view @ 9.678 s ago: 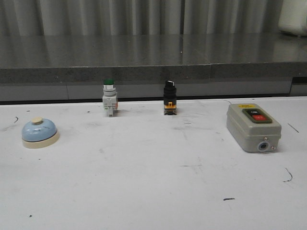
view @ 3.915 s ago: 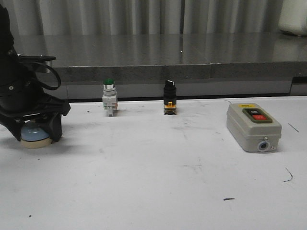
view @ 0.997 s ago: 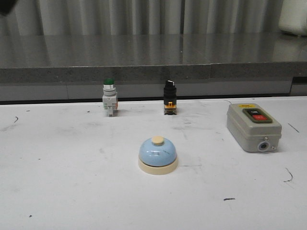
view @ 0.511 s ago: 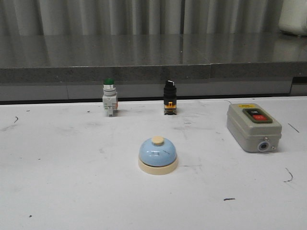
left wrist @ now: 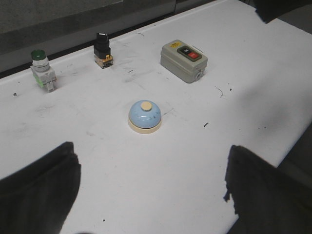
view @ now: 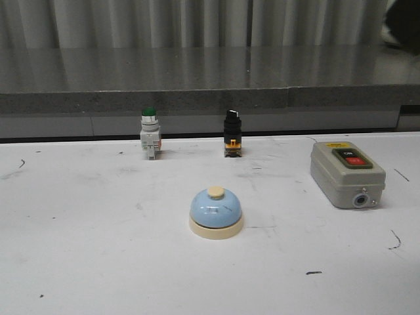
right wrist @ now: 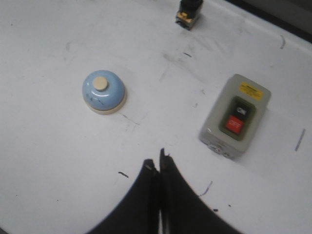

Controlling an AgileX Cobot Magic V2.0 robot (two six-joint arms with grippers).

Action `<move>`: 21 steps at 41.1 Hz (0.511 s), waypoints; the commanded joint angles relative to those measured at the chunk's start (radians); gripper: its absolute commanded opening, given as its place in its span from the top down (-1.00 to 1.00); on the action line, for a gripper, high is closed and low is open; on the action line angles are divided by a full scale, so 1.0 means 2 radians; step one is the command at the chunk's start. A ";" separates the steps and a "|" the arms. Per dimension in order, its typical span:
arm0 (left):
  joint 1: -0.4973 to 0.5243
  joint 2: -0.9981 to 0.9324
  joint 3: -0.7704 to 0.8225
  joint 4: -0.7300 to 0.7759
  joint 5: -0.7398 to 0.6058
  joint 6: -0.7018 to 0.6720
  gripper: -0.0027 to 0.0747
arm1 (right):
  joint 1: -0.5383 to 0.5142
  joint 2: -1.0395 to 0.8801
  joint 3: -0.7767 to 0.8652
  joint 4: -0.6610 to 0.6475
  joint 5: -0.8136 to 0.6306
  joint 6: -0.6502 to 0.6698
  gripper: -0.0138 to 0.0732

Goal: Place and press bell with both arms
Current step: 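Move the right gripper above the bell's cream button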

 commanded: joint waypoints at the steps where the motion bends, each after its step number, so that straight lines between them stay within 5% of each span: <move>1: 0.000 0.003 -0.014 -0.005 -0.039 -0.006 -0.59 | 0.021 0.056 -0.055 -0.008 -0.017 -0.006 0.84; 21: 0.000 0.003 -0.014 -0.005 -0.039 -0.006 -0.59 | 0.073 0.326 -0.245 -0.017 0.053 -0.006 0.84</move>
